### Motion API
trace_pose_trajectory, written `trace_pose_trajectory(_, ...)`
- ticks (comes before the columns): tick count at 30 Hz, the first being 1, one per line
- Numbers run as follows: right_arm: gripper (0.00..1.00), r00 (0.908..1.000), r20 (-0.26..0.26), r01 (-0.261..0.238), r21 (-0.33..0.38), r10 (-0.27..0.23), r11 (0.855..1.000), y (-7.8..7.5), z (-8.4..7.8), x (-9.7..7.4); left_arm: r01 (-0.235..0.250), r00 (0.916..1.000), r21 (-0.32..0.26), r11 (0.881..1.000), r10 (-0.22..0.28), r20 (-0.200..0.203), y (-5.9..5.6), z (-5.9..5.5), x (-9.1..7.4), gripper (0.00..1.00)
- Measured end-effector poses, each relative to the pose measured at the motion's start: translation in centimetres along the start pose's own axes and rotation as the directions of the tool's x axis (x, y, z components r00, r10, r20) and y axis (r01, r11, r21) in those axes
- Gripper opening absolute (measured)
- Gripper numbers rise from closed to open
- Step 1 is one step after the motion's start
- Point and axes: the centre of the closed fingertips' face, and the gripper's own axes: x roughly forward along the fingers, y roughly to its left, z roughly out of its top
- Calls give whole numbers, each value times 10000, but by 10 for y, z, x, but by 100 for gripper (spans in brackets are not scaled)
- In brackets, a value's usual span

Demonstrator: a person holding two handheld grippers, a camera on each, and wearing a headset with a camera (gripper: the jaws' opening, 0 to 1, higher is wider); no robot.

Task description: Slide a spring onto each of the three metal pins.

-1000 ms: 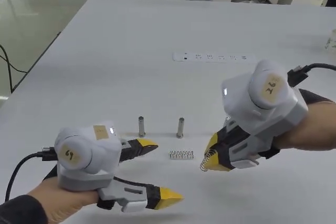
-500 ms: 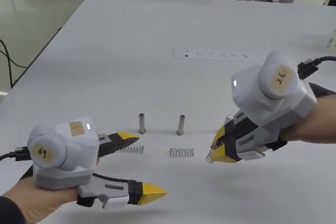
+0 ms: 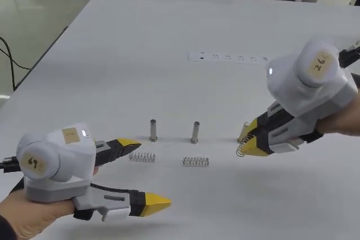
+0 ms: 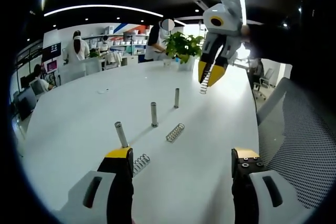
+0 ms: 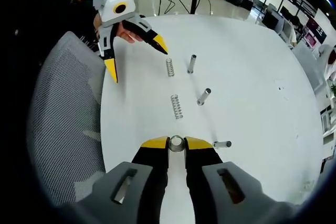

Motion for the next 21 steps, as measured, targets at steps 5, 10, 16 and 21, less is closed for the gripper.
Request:
trace_pose_trajectory(5, 13, 9997, -41, 235, 77, -235, 9997, -12, -2, -6, -26, 10000, -3, 10000, 26, 5, 0, 0, -1, 75)
trace_pose_trajectory(10, 13, 9987, -131, 487, 272, -483, 9984, -30, -8, -9, -49, 10000, -6, 10000, 49, -13, 0, 0, -1, 76)
trace_pose_trajectory(16, 13, 9967, -322, 752, 370, -740, 9965, -48, -13, -11, -87, 10000, -11, 10000, 87, 18, -1, 0, -2, 76)
trace_pose_trajectory(21, 13, 9950, -303, 965, 375, -954, 9946, -58, -13, -11, -144, 9999, -35, 9999, 144, -24, -1, -2, -2, 75)
